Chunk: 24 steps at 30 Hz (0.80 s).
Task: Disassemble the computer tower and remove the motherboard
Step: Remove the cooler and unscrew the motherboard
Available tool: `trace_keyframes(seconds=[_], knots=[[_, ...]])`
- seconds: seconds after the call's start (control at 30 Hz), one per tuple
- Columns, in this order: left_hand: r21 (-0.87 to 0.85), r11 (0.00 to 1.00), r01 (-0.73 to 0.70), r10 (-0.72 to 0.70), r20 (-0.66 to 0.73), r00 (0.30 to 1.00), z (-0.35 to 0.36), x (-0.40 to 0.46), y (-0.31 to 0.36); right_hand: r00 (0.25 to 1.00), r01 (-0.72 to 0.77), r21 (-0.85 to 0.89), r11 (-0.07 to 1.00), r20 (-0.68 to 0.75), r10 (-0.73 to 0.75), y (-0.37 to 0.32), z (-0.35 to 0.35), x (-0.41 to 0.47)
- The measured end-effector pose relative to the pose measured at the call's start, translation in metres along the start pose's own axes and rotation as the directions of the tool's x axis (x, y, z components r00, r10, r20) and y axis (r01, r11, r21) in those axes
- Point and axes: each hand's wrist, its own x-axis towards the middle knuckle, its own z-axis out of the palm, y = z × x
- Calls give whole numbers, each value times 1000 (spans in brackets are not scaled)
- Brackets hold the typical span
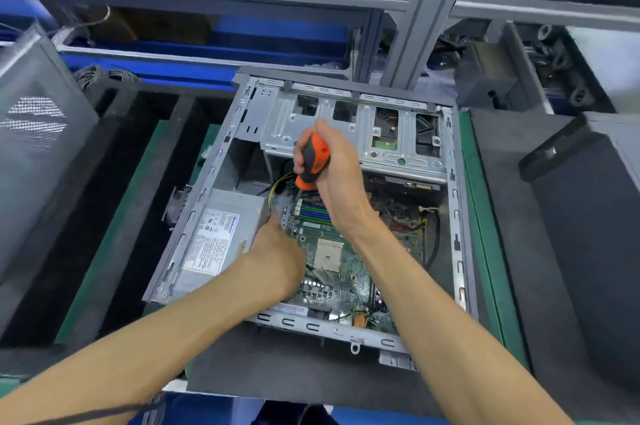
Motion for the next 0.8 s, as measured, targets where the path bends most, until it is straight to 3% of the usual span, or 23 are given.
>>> trace_keyframes(seconds=[0.57, 0.73, 0.8], knots=[[-96, 995, -32, 21, -111, 994, 2, -5, -1, 1000, 23, -84, 996, 18, -22, 22, 9, 1], [-106, 994, -17, 5, -110, 994, 1, -5, -1, 996, 77, -184, 980, 57, -68, 19, 18, -7], [-144, 990, -13, -3, -116, 993, 2, -5, -1, 995, 84, -316, 945, 85, -60, 11, 20, -8]])
